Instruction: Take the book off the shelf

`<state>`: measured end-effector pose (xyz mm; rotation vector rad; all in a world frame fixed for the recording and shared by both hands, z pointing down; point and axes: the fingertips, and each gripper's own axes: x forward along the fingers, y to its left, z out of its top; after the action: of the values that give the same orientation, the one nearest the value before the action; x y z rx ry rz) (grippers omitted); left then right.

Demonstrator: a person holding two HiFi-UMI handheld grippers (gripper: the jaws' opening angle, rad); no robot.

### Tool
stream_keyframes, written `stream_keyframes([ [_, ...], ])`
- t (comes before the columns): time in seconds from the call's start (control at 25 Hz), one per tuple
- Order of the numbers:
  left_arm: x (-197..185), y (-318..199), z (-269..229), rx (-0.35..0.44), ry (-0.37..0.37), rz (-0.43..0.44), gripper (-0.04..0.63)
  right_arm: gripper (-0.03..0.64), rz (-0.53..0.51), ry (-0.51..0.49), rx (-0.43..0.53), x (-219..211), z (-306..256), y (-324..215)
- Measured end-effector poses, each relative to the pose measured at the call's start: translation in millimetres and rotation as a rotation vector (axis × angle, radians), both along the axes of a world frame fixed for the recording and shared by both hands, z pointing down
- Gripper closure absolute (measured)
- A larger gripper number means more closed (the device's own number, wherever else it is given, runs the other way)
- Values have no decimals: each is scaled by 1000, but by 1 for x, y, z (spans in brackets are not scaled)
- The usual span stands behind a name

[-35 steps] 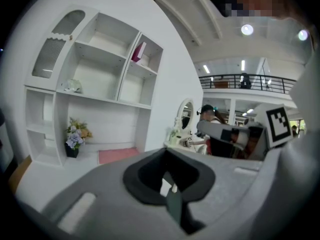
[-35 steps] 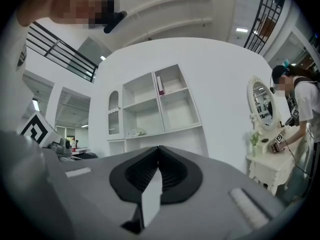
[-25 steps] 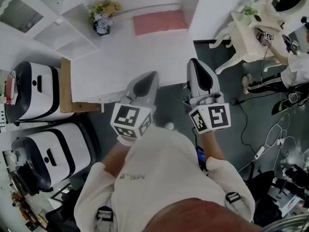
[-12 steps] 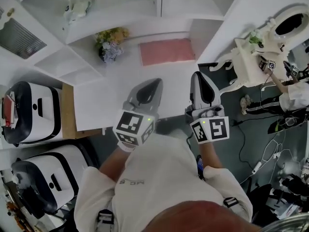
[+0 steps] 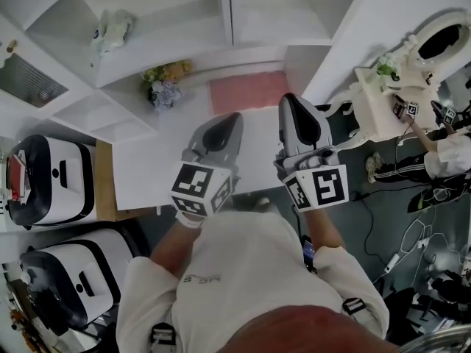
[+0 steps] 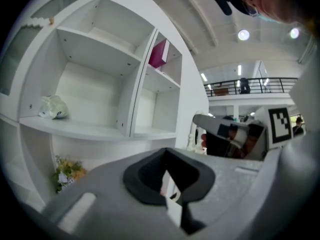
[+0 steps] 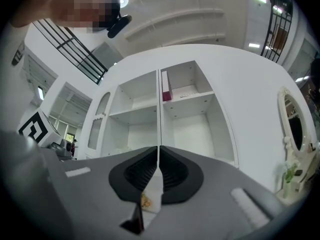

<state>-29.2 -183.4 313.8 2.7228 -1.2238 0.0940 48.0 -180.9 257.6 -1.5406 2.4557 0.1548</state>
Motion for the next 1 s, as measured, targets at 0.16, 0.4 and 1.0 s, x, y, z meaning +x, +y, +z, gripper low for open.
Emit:
stream_keyframes([
  [0.16,4,-10,-22,29,4,-3,594,589,-17,-37,71,6,-28,-9],
  [0.4,8,-30,-59,94,27,16,594,547,-21,-26,152,1,-68,-25],
  [1.0,2,-77,-117,208,40,-8,594,480,14,10,315,-4,-150,-67],
])
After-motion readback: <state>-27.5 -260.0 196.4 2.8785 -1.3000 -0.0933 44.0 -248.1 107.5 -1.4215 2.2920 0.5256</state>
